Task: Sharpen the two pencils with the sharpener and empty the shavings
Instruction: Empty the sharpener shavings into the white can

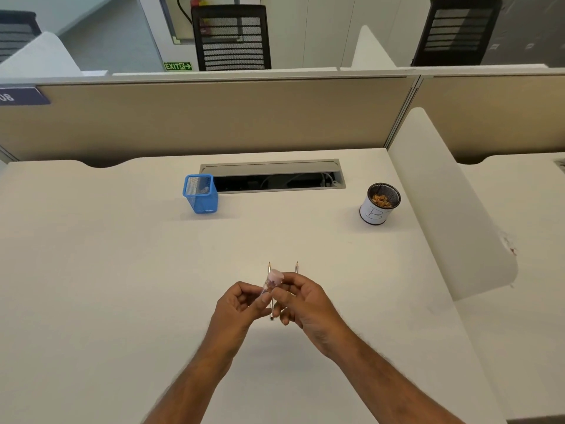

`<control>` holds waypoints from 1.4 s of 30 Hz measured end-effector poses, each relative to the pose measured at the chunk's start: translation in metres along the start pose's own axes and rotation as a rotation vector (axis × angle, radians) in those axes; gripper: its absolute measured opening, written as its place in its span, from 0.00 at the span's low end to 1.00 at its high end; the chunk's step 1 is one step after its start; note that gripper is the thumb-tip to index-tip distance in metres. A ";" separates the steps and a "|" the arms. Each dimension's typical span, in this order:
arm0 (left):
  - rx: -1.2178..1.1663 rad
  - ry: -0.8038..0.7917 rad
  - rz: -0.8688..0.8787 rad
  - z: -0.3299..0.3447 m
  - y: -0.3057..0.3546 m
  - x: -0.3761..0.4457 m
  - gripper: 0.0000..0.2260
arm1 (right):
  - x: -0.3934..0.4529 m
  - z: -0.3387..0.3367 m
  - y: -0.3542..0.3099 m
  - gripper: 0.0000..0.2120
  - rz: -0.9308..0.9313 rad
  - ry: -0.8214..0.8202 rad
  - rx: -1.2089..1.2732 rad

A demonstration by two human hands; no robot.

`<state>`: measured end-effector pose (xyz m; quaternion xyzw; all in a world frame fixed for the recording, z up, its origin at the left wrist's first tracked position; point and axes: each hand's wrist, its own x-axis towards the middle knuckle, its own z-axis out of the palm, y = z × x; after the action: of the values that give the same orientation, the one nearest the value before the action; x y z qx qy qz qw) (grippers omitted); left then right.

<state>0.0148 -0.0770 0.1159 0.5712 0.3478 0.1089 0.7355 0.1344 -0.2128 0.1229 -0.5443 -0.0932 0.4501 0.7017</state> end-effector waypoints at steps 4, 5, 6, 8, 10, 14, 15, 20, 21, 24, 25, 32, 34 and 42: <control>0.091 -0.061 -0.003 0.012 0.002 0.005 0.10 | 0.002 -0.009 -0.005 0.18 -0.057 0.073 -0.140; 0.127 -0.075 -0.005 0.015 0.004 0.007 0.09 | 0.003 -0.013 -0.007 0.20 -0.073 0.095 -0.168; 0.161 -0.080 -0.006 0.019 0.005 0.009 0.10 | 0.004 -0.018 -0.009 0.20 -0.097 0.119 -0.193; 0.207 -0.076 -0.004 0.030 0.006 0.016 0.12 | 0.007 -0.031 -0.013 0.14 -0.152 0.165 -0.246; 0.236 -0.069 -0.008 0.039 0.009 0.020 0.13 | 0.011 -0.045 -0.017 0.09 -0.180 0.182 -0.287; 0.257 -0.133 0.044 0.061 0.019 0.039 0.13 | 0.017 -0.072 -0.031 0.08 -0.208 0.196 -0.385; 0.245 -0.162 0.059 0.069 0.022 0.045 0.13 | 0.018 -0.077 -0.036 0.08 -0.216 0.194 -0.401; 0.234 -0.270 0.096 0.108 0.042 0.079 0.21 | 0.028 -0.107 -0.056 0.06 -0.237 0.238 -0.509; 0.251 -0.286 0.107 0.115 0.044 0.088 0.20 | 0.031 -0.113 -0.061 0.07 -0.243 0.254 -0.519; 0.302 -0.342 0.144 0.132 0.053 0.111 0.18 | 0.040 -0.129 -0.074 0.08 -0.262 0.289 -0.519; 0.321 -0.363 0.157 0.139 0.056 0.119 0.18 | 0.043 -0.135 -0.078 0.08 -0.265 0.301 -0.526; 0.460 -0.467 0.222 0.185 0.061 0.167 0.15 | 0.066 -0.181 -0.105 0.12 -0.242 0.334 -0.618; 0.458 -0.488 0.237 0.198 0.063 0.179 0.13 | 0.073 -0.193 -0.113 0.12 -0.246 0.340 -0.646; 0.454 -0.486 0.278 0.248 0.074 0.224 0.16 | 0.100 -0.238 -0.140 0.13 -0.302 0.383 -0.682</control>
<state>0.3544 -0.1180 0.1230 0.7712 0.0971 -0.0111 0.6290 0.4146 -0.3016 0.1127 -0.7996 -0.1835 0.1761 0.5440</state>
